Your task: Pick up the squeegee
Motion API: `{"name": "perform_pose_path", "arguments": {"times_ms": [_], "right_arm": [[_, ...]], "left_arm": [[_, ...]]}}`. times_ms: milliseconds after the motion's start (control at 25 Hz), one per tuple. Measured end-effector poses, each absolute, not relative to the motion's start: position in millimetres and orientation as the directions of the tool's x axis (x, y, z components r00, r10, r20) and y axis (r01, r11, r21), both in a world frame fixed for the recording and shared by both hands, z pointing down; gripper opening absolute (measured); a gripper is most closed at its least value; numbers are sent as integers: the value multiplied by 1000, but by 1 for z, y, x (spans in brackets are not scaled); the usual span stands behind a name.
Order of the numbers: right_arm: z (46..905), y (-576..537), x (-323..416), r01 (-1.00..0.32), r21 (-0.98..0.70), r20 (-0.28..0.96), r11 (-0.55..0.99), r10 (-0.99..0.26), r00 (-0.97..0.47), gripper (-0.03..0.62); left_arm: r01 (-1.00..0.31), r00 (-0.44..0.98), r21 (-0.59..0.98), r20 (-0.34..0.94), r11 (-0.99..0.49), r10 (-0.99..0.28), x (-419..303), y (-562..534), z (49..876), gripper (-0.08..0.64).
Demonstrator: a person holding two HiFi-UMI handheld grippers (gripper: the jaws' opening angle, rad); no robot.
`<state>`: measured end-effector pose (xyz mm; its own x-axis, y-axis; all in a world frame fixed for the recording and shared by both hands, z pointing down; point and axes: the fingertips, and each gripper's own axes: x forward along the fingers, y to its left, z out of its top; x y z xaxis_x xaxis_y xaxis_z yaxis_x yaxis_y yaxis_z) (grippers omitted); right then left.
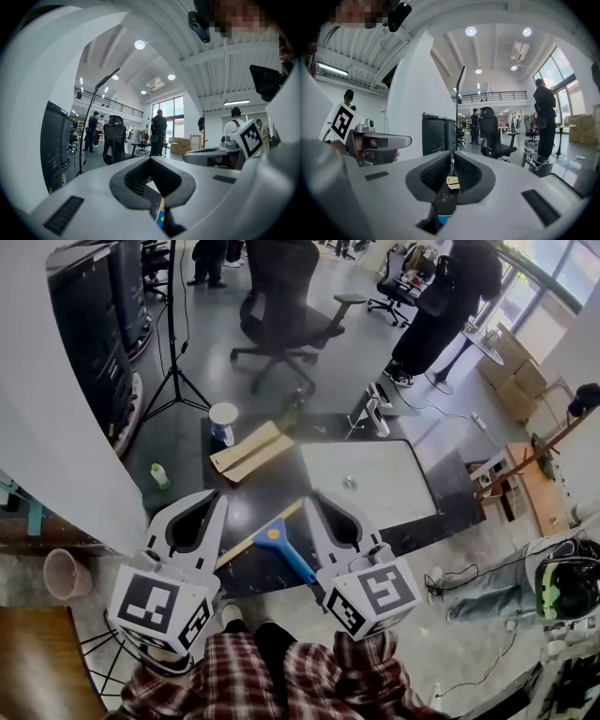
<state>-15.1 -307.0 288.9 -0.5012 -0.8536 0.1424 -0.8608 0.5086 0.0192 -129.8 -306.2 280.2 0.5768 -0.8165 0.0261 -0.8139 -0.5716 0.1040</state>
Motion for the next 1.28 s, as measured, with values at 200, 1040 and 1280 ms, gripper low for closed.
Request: {"name": "perform_pose_path", "arguments": {"times_ms": [200,1040,1280], "right_arm": [[297,-321,-13,-869,12,171,494,-858,-485,14],[483,-285,-4,-687,-94,819,721,-336,-465,183],[537,-282,2,-696,-84,908,713,-234,-349,183]], "left_arm": [[-798,597,131,42,-588,-801,-127,-321,291,9],[-824,553,215,102,-525,-827,-145,-342,330,9],[-827,542,249,111,-504,-833,-147,-346,342,9]]}}
